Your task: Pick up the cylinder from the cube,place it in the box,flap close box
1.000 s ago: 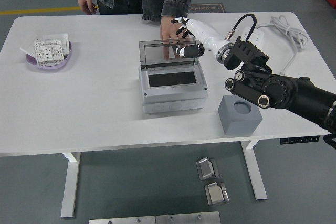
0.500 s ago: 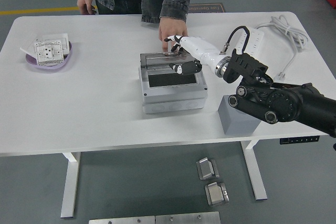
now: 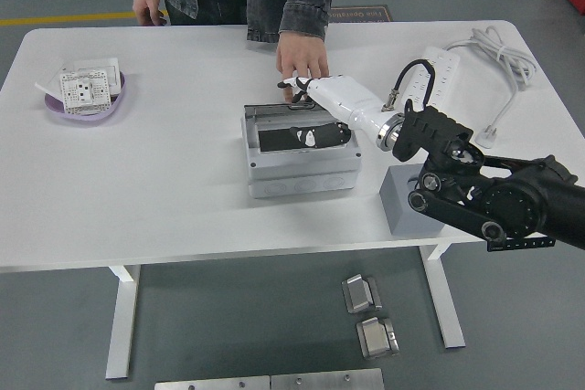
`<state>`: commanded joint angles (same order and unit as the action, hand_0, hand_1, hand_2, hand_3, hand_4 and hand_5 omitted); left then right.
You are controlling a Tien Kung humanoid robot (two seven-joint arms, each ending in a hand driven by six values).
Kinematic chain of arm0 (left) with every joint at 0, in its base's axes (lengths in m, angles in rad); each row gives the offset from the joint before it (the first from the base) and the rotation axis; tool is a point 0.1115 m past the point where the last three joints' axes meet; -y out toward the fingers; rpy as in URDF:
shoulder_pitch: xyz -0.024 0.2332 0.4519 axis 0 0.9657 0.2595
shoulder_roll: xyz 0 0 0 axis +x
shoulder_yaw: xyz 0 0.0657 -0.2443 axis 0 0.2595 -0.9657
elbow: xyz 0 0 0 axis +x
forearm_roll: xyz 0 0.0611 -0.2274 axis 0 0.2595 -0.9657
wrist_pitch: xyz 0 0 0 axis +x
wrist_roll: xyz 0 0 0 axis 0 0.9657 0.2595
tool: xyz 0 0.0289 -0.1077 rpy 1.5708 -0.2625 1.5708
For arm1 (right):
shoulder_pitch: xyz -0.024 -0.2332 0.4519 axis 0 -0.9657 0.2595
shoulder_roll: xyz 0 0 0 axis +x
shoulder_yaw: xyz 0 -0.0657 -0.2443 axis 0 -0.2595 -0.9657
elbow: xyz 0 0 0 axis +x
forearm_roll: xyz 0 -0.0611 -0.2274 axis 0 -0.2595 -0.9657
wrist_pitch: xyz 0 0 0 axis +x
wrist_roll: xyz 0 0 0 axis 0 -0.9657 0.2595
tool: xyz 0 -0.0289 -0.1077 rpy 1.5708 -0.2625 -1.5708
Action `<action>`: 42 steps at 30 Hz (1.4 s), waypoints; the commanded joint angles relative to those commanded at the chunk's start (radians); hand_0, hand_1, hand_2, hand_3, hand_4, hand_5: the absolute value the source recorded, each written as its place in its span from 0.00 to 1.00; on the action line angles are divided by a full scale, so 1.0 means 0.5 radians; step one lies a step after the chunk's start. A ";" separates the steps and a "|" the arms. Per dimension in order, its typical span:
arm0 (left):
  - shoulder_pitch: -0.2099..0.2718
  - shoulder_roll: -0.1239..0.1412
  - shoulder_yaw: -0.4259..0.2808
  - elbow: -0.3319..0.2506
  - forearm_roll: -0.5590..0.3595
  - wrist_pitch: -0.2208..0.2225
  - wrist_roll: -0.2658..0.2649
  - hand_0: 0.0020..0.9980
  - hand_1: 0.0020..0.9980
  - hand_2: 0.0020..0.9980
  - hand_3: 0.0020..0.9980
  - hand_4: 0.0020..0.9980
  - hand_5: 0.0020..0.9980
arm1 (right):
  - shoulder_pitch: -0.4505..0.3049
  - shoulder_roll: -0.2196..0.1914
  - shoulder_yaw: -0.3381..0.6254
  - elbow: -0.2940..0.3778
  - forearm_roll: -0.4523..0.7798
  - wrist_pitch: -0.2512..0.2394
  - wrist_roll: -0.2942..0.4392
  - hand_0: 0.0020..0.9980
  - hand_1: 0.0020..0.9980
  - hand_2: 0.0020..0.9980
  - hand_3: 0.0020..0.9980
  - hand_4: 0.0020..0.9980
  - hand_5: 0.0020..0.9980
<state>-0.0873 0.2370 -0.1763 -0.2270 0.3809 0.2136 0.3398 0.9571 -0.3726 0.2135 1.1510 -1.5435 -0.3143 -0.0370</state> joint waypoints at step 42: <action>0.031 0.014 0.109 -0.005 -0.180 0.011 -0.045 0.67 0.66 0.65 0.72 0.74 0.59 | -1.493 -0.209 1.794 0.675 0.484 -0.250 0.546 0.70 0.63 0.72 0.89 0.64 0.29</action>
<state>-0.0715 0.2439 -0.1217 -0.2294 0.2908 0.2189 0.3175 0.2104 -0.4772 1.1105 1.4884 -1.3013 -0.4393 0.2362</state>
